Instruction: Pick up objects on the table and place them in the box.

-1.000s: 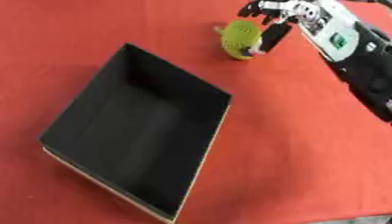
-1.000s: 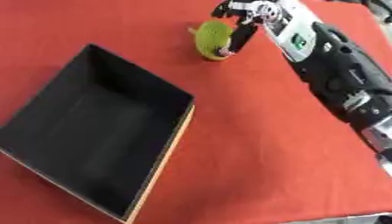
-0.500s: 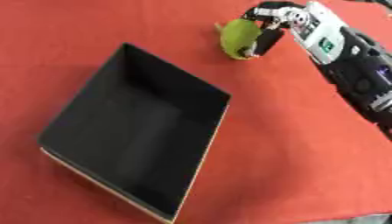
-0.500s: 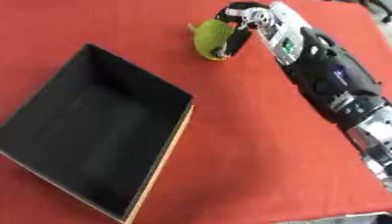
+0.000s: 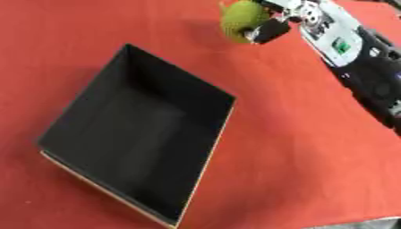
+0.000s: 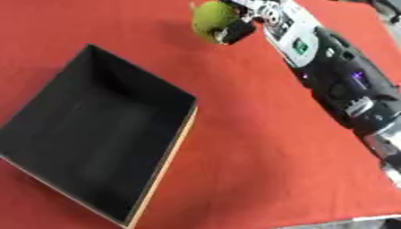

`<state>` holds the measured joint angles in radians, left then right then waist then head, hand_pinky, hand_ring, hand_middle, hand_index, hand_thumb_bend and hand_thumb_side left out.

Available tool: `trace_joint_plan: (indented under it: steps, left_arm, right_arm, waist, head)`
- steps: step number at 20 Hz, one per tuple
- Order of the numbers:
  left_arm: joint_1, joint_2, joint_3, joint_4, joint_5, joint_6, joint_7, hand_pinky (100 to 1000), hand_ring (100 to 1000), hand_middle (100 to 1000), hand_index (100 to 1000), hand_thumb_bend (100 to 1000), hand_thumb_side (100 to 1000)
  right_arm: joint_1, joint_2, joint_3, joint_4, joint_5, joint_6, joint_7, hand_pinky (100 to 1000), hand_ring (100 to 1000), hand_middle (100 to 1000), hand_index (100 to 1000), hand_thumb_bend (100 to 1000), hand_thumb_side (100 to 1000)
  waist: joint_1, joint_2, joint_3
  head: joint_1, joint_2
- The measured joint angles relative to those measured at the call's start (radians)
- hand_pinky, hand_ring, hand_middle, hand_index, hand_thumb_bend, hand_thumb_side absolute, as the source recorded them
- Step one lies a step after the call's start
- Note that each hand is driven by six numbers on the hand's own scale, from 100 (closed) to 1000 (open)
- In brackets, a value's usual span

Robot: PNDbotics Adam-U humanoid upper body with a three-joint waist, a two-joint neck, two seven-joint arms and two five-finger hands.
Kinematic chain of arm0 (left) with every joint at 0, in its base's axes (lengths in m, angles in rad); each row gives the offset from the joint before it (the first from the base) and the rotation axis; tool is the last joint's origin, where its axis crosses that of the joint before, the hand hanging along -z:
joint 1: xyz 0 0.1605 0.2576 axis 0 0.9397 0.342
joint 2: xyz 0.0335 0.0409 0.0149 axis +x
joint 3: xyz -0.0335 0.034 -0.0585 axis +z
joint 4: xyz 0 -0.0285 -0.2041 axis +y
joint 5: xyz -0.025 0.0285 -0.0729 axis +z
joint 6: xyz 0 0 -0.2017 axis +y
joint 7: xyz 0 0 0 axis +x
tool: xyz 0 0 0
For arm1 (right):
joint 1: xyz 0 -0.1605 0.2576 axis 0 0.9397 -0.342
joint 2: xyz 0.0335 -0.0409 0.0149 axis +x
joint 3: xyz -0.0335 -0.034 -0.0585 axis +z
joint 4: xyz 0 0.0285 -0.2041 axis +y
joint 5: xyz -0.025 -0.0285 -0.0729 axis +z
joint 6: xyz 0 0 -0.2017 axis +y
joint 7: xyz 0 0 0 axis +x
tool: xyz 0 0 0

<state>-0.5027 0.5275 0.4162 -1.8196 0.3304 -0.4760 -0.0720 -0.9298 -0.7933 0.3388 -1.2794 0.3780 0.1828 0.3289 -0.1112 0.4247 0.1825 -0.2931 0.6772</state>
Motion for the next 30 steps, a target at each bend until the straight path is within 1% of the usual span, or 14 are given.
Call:
trace_joint_plan:
  steps: [3,6,7,8,11,12,14,15,16,19,22,30]
  left_arm:
    - [0.0,0.0,0.0,-0.002,0.0,0.002,0.002,602,635,598,692,100,170]
    - [0.0,0.0,0.0,-0.006,0.0,0.003,0.003,602,631,598,692,100,167]
    - [0.0,0.0,0.0,-0.006,0.0,0.004,0.004,602,630,598,692,100,165]
    - [0.0,0.0,0.001,-0.006,0.0,0.004,0.004,602,630,598,692,100,162]
    - [0.0,0.0,0.001,-0.006,0.0,0.003,0.006,602,631,599,692,100,143]
    - [-0.001,0.0,0.001,-0.006,0.0,0.002,0.006,602,631,599,692,100,137]
    - [-0.003,0.0,0.0,-0.006,0.0,0.001,0.007,602,631,599,693,100,127]
    - [-0.005,0.0,-0.001,-0.006,0.0,0.0,0.008,602,631,599,693,100,127]
    - [-0.007,0.0,-0.002,-0.006,0.0,-0.001,0.008,602,632,599,693,100,120]
    - [-0.007,0.0,-0.005,-0.006,0.0,-0.004,0.007,602,632,599,693,100,123]
    - [-0.007,0.0,-0.007,-0.006,0.0,-0.005,0.008,602,632,600,693,100,126]
    - [0.0,0.0,-0.007,-0.006,0.0,-0.005,0.008,602,632,600,692,100,132]
  right_arm:
    - [0.028,-0.034,-0.013,-0.097,-0.015,0.009,-0.013,650,800,599,626,100,112]
    - [0.084,-0.086,-0.045,-0.256,-0.028,0.026,-0.041,649,785,599,630,100,100]
    - [0.106,-0.104,-0.055,-0.318,-0.031,0.032,-0.052,651,777,604,636,218,240]
    - [0.127,-0.123,-0.064,-0.384,-0.036,0.038,-0.061,652,775,604,639,100,100]
    - [0.177,-0.171,-0.081,-0.579,-0.047,0.043,-0.082,655,752,609,654,100,100]
    - [0.179,-0.182,-0.079,-0.622,-0.048,0.032,-0.088,654,748,607,653,100,100]
    - [0.171,-0.193,-0.065,-0.672,-0.047,-0.006,-0.097,647,740,601,648,100,100]
    - [0.162,-0.194,-0.052,-0.685,-0.047,-0.028,-0.099,642,736,596,646,487,258]
    - [0.151,-0.194,-0.038,-0.693,-0.046,-0.047,-0.099,642,734,598,646,100,107]
    - [0.114,-0.187,0.009,-0.7,-0.042,-0.094,-0.085,640,730,593,638,100,116]
    - [0.08,-0.163,0.053,-0.705,-0.032,-0.123,-0.062,629,729,588,628,100,111]
    - [0.009,-0.069,0.152,-0.705,-0.033,-0.153,0.01,613,732,583,608,100,115]
  waist:
    - [-0.001,0.0,-0.001]
    - [-0.001,-0.001,-0.001]
    - [-0.001,-0.001,-0.001]
    - [-0.001,-0.001,-0.001]
    - [0.0,-0.001,-0.001]
    - [0.001,-0.002,-0.001]
    - [0.006,-0.008,-0.001]
    - [0.009,-0.011,-0.001]
    - [0.011,-0.012,-0.001]
    - [0.012,-0.016,-0.001]
    - [0.012,-0.023,-0.001]
    - [0.012,-0.025,-0.004]
  head:
    - [0.0,0.002]
    - [0.001,0.005]
    - [0.001,0.006]
    - [0.001,0.006]
    - [0.001,0.006]
    - [0.001,0.006]
    - [0.001,0.006]
    - [0.001,0.006]
    - [0.002,0.006]
    - [0.003,0.006]
    - [0.003,0.006]
    - [0.004,0.007]
